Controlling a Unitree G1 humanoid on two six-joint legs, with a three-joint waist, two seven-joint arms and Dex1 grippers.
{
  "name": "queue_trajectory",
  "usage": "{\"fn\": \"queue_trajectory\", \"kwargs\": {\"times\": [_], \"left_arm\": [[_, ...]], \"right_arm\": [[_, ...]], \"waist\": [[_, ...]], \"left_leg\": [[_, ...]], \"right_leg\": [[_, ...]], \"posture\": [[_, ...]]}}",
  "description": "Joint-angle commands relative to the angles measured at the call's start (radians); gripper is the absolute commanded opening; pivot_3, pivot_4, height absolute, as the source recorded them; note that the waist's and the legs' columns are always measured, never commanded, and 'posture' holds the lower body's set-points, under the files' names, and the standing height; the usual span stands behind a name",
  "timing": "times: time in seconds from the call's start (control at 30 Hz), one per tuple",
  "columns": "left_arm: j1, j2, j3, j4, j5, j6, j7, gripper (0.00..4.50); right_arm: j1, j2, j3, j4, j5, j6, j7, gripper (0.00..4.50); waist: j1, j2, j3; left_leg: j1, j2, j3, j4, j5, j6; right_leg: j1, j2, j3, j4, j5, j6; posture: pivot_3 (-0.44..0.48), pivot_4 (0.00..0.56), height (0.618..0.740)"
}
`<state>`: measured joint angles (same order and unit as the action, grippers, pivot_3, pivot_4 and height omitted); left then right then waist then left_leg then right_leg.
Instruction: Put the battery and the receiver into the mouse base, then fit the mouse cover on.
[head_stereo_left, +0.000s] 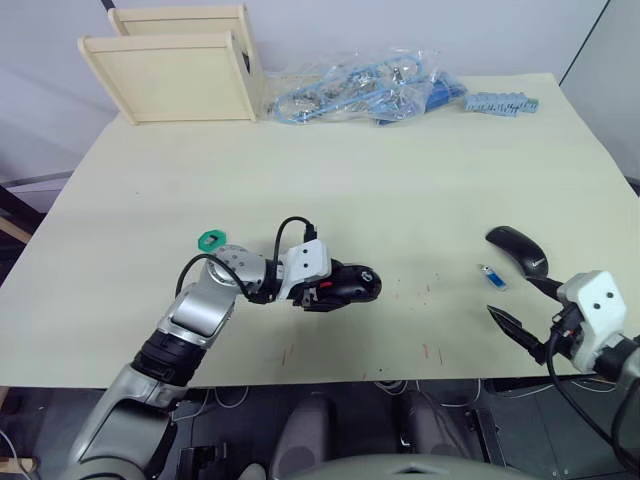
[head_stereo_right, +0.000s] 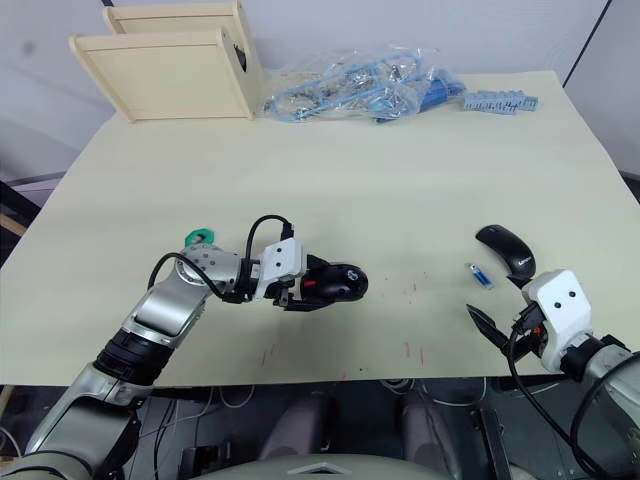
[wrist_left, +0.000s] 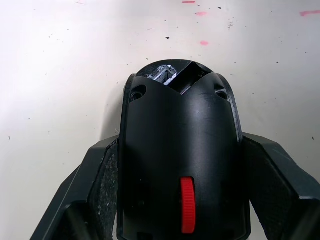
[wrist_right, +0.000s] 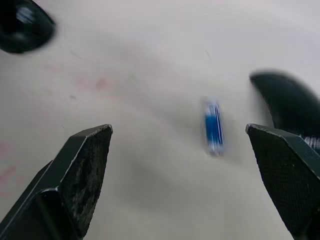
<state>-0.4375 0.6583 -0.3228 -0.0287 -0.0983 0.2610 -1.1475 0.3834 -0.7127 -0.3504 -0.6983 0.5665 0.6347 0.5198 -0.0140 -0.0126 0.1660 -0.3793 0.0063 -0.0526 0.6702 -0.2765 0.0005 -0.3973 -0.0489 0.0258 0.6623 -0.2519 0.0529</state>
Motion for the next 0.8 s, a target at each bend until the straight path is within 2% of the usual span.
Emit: {"fn": "queue_trajectory", "kwargs": {"times": [0.03,0.07,0.13,0.27,0.8], "left_arm": [[0.025,-0.002,-0.029,-0.002,0.021,0.013,-0.005,2.98],[0.024,-0.004,-0.03,0.001,0.022,0.012,-0.003,2.98],[0.024,-0.008,-0.031,0.001,0.02,0.019,-0.002,2.98],[0.026,-0.007,-0.031,-0.002,0.022,0.023,-0.001,2.98],[0.04,-0.002,-0.028,-0.036,0.018,0.04,0.002,2.98]], "right_arm": [[-0.083,0.036,0.001,0.048,0.073,0.078,-0.027,4.5],[-0.119,0.053,0.015,0.085,0.051,0.072,-0.048,4.5],[-0.165,0.079,0.042,0.126,0.046,0.081,-0.059,3.98],[-0.21,0.092,0.095,0.184,-0.038,0.07,-0.1,2.23],[-0.213,0.147,0.084,0.204,-0.07,0.059,-0.119,2.23]], "waist": [[0.0,0.0,-0.001],[0.0,0.001,-0.001],[0.0,0.001,-0.001],[0.002,0.002,-0.002],[0.001,0.002,-0.002]], "left_leg": [[0.0,0.0,0.0,0.0,0.0,0.0],[0.0,0.0,0.0,0.0,0.0,0.0],[0.0,0.0,0.0,0.0,0.0,0.0],[0.0,0.0,0.0,0.0,0.0,0.0],[0.0,0.0,-0.001,0.0,0.0,0.0]], "right_leg": [[0.0,0.0,0.0,0.0,0.0,0.0],[0.0,0.0,0.0,0.0,0.0,0.0],[0.0,0.0,0.0,0.0,0.0,0.0],[0.0,0.0,0.0,0.0,0.0,0.0],[0.0,0.0,0.0,0.0,0.0,0.0]], "posture": [[0.0,0.15,0.74],[0.0,0.15,0.74],[0.0,0.15,0.74],[0.0,0.15,0.74],[0.0,0.15,0.74]]}}
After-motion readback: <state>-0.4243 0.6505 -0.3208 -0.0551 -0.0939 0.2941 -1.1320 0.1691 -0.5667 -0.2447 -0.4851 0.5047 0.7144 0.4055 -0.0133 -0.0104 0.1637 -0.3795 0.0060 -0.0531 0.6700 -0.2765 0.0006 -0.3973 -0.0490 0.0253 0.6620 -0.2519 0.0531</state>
